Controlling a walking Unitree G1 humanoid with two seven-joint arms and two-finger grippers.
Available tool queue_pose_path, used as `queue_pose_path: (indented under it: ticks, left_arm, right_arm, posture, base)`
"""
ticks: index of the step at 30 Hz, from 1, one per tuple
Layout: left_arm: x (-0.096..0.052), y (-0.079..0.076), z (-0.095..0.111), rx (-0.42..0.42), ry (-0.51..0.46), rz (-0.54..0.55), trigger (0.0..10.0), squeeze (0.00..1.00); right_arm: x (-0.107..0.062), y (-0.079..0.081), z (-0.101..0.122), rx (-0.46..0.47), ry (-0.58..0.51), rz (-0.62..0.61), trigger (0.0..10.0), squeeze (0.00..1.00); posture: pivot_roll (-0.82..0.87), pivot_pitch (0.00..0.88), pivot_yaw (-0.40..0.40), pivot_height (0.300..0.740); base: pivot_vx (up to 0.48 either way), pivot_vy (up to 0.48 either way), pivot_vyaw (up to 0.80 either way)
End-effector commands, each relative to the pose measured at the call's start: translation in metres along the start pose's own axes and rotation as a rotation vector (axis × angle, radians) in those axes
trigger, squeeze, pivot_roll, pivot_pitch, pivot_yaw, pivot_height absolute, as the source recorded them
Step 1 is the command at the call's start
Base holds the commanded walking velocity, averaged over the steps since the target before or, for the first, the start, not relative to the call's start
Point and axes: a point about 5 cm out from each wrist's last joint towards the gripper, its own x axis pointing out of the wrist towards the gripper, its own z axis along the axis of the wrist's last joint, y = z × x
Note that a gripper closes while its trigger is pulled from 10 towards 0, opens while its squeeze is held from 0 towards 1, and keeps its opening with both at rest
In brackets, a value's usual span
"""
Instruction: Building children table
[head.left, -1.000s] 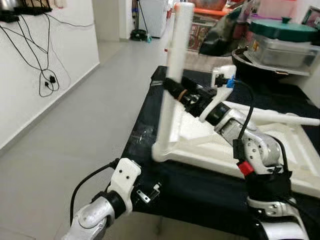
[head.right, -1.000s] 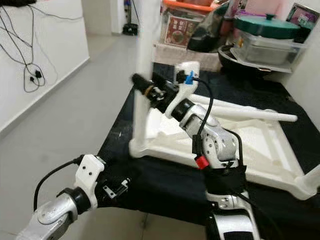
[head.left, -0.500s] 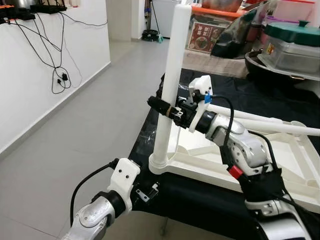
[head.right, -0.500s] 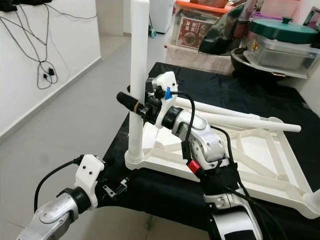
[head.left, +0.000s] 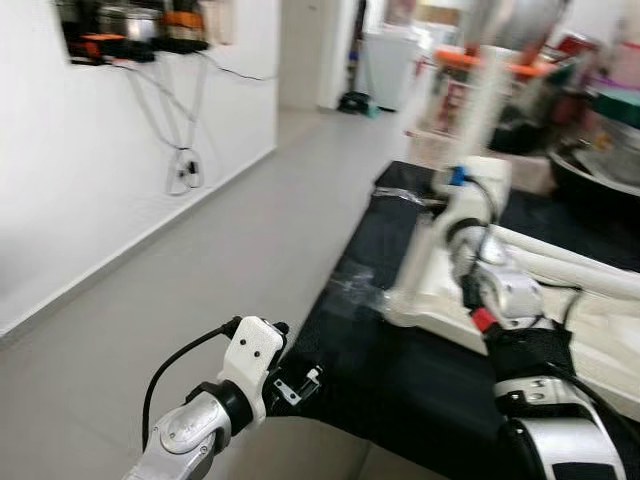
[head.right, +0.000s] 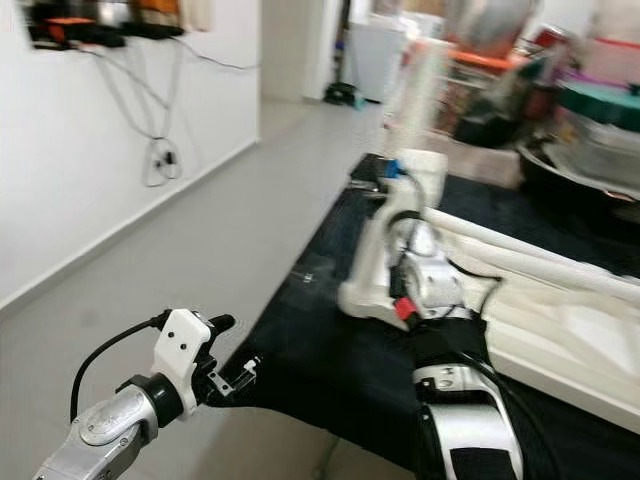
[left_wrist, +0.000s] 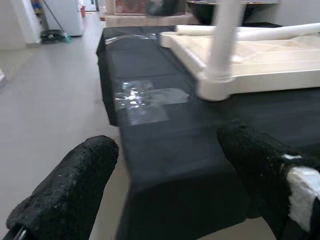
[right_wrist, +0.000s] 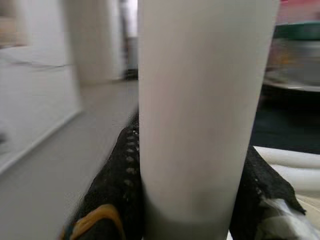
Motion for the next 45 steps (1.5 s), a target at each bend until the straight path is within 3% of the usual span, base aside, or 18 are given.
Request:
queue_pose_path:
  ticks: [1, 9, 10, 13, 14, 16, 17, 18, 19, 20, 27, 33, 34, 35, 36, 40, 43, 45]
  left_arm:
    - [0.002, -0.002, -0.003, -0.007, 0.011, -0.010, 10.0, 0.00]
    - [0.002, -0.003, -0.003, -0.007, 0.009, -0.011, 10.0, 0.00]
    - [0.002, -0.003, -0.003, -0.008, 0.009, -0.009, 10.0, 0.00]
    - [0.001, -0.003, -0.003, -0.010, 0.009, -0.005, 10.0, 0.00]
    - [0.001, -0.003, -0.004, -0.010, 0.009, -0.005, 10.0, 0.00]
    - [0.001, -0.003, -0.004, -0.010, 0.008, -0.005, 10.0, 0.00]
    - [0.001, -0.003, -0.004, -0.011, 0.009, -0.006, 10.0, 0.00]
    - [0.002, -0.003, -0.004, -0.013, 0.009, -0.007, 10.0, 0.00]
    - [0.002, -0.003, -0.004, -0.013, 0.009, -0.007, 10.0, 0.00]
    - [0.002, -0.003, -0.005, -0.016, 0.008, -0.010, 10.0, 0.00]
    - [0.003, -0.003, -0.005, -0.014, 0.010, -0.015, 10.0, 0.00]
    - [0.003, -0.003, -0.005, -0.014, 0.010, -0.014, 10.0, 0.00]
    - [0.003, -0.003, -0.005, -0.015, 0.010, -0.010, 10.0, 0.00]
    - [0.003, -0.003, -0.005, -0.015, 0.010, -0.010, 10.0, 0.00]
    - [0.003, -0.002, -0.005, -0.016, 0.009, -0.008, 10.0, 0.00]
    - [0.002, -0.003, -0.006, -0.016, 0.009, -0.010, 10.0, 0.00]
    - [0.002, -0.003, -0.006, -0.016, 0.011, -0.017, 10.0, 0.00]
    - [0.003, -0.003, -0.006, -0.016, 0.010, -0.018, 10.0, 0.00]
  right_arm:
    - [-0.004, -0.024, -0.051, -0.091, 0.198, -0.135, 0.0, 0.00]
    - [-0.004, 0.000, -0.044, -0.096, 0.176, -0.053, 0.0, 0.00]
    - [-0.003, 0.009, -0.040, -0.077, 0.165, 0.018, 10.0, 0.00]
    - [-0.002, 0.020, -0.026, 0.003, 0.098, 0.075, 10.0, 0.00]
    - [-0.001, 0.026, -0.015, 0.065, 0.056, 0.145, 10.0, 1.00]
    - [0.000, 0.031, -0.004, 0.122, 0.016, 0.219, 10.0, 1.00]
    - [-0.004, 0.044, 0.004, 0.194, 0.008, 0.358, 10.0, 0.27]
    - [-0.012, 0.058, 0.014, 0.261, -0.005, 0.534, 10.0, 0.00]
    - [-0.012, 0.058, 0.014, 0.261, -0.005, 0.534, 10.0, 0.00]
    - [-0.040, 0.080, 0.033, 0.274, -0.092, 0.890, 10.0, 0.00]
    - [-0.094, 0.096, 0.030, 0.092, -0.117, 1.411, 10.0, 0.00]
    - [-0.092, 0.098, 0.022, 0.049, -0.109, 1.419, 10.0, 0.00]
    - [-0.087, 0.098, 0.017, 0.015, -0.107, 1.389, 2.9, 0.00]
    - [-0.087, 0.098, 0.017, 0.015, -0.107, 1.389, 2.9, 0.00]
    - [-0.075, 0.097, 0.008, -0.048, -0.081, 1.305, 0.0, 0.00]
    - [-0.050, 0.085, -0.006, -0.148, -0.019, 1.085, 0.0, 0.00]
    - [-0.011, 0.053, -0.017, -0.145, 0.091, 0.558, 0.0, 0.00]
    - [-0.006, 0.043, -0.021, -0.129, 0.114, 0.465, 0.0, 0.00]
  posture:
    - [0.09, 0.000, -0.119, 0.740]
    - [0.09, 0.000, -0.124, 0.740]
    - [0.09, 0.000, -0.123, 0.740]
    - [0.09, 0.000, -0.126, 0.740]
    - [0.09, 0.000, -0.125, 0.740]
    - [0.09, 0.000, -0.125, 0.740]
    - [0.09, 0.000, -0.125, 0.740]
    - [0.09, 0.000, -0.125, 0.740]
    - [0.09, 0.000, -0.125, 0.740]
    - [0.08, 0.000, -0.121, 0.740]
    - [0.09, 0.000, -0.122, 0.740]
    - [0.09, 0.000, -0.128, 0.740]
    - [0.10, 0.000, -0.129, 0.740]
    - [0.10, 0.000, -0.129, 0.740]
    - [0.09, 0.000, -0.128, 0.740]
    - [0.09, 0.000, -0.125, 0.740]
    - [0.08, 0.000, -0.121, 0.740]
    - [0.08, 0.000, -0.122, 0.740]
  base:
    - [0.000, 0.000, 0.00]
    - [0.000, 0.000, 0.00]
    - [0.000, 0.000, 0.00]
    - [0.000, 0.000, 0.00]
    - [0.000, 0.000, 0.00]
    - [0.000, 0.000, 0.00]
    - [0.000, 0.000, 0.00]
    - [0.000, 0.000, 0.00]
    - [0.000, 0.000, 0.00]
    - [0.000, 0.000, 0.00]
    - [0.000, 0.000, 0.00]
    - [0.000, 0.000, 0.00]
    - [0.000, 0.000, 0.00]
    - [0.000, 0.000, 0.00]
    - [0.000, 0.000, 0.00]
    - [0.000, 0.000, 0.00]
    - [0.000, 0.000, 0.00]
    - [0.000, 0.000, 0.00]
